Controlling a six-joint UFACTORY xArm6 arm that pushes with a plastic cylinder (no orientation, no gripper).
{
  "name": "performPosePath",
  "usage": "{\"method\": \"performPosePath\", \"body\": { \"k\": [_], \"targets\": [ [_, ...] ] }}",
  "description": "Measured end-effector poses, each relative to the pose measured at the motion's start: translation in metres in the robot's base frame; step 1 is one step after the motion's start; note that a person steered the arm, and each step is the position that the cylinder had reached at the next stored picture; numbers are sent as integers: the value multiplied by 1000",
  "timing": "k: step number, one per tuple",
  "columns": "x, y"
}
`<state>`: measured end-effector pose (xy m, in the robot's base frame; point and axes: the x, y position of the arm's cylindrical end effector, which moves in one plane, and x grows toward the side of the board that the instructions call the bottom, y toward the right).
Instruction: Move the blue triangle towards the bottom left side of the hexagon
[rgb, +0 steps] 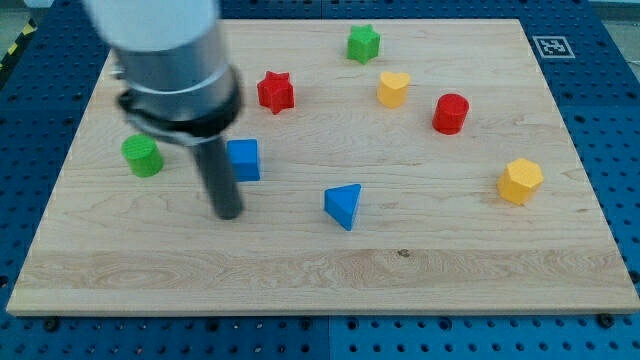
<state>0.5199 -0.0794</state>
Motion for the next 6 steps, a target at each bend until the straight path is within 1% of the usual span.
{"method": "performPosePath", "body": {
  "k": [1, 2, 4, 5, 6],
  "targets": [
    [0, 43],
    [0, 55],
    [0, 124],
    [-7, 128],
    [-32, 139]
  ]
}}
